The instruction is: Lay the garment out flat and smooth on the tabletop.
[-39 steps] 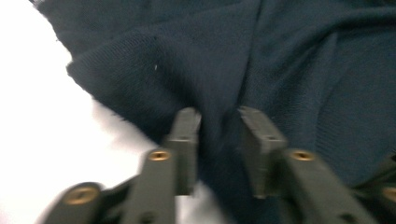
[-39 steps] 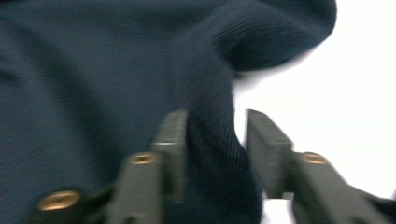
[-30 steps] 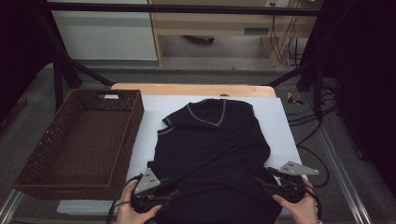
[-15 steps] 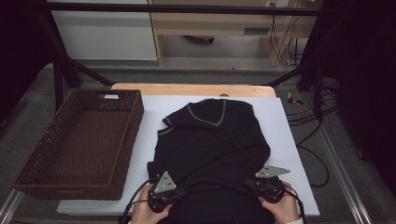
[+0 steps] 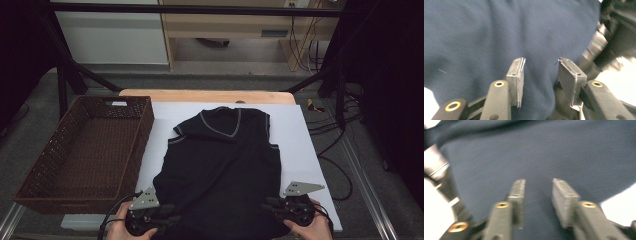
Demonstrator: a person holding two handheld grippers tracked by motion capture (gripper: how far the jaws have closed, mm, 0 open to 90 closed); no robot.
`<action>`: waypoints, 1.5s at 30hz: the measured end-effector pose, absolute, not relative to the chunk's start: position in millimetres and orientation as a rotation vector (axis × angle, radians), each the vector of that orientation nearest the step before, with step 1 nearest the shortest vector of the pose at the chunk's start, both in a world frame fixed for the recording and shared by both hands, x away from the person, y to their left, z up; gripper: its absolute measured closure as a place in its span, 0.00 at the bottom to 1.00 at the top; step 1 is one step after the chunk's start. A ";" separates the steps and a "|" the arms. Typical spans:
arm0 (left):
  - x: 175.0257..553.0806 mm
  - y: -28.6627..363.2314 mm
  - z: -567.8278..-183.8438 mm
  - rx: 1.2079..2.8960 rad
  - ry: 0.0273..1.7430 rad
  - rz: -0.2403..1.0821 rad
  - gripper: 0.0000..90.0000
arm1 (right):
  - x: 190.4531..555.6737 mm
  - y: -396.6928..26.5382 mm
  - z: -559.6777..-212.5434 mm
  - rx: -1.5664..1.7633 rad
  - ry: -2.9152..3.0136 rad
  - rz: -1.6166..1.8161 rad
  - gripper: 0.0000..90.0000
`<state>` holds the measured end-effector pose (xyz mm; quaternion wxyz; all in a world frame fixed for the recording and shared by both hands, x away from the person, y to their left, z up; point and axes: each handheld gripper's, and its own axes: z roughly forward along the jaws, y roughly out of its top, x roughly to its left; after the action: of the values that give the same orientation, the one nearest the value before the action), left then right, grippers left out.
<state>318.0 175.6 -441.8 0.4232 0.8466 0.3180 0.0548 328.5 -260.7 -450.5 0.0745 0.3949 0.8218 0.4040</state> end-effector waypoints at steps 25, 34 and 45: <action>358.8 187.3 -476.5 2.119 1.009 0.323 0.97 | 351.2 -286.4 -470.4 1.466 2.301 1.020 0.95; 325.2 182.3 -452.6 2.159 0.947 0.432 0.96 | 330.9 -325.1 -443.1 1.500 2.294 0.937 0.93; 375.9 162.0 -474.5 2.090 0.930 0.374 0.52 | 364.7 -306.4 -460.2 1.399 2.181 1.014 0.44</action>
<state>375.9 162.0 -474.5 0.4004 0.8263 0.3676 0.1478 364.7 -306.4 -460.2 0.1787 0.4946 0.7713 0.3586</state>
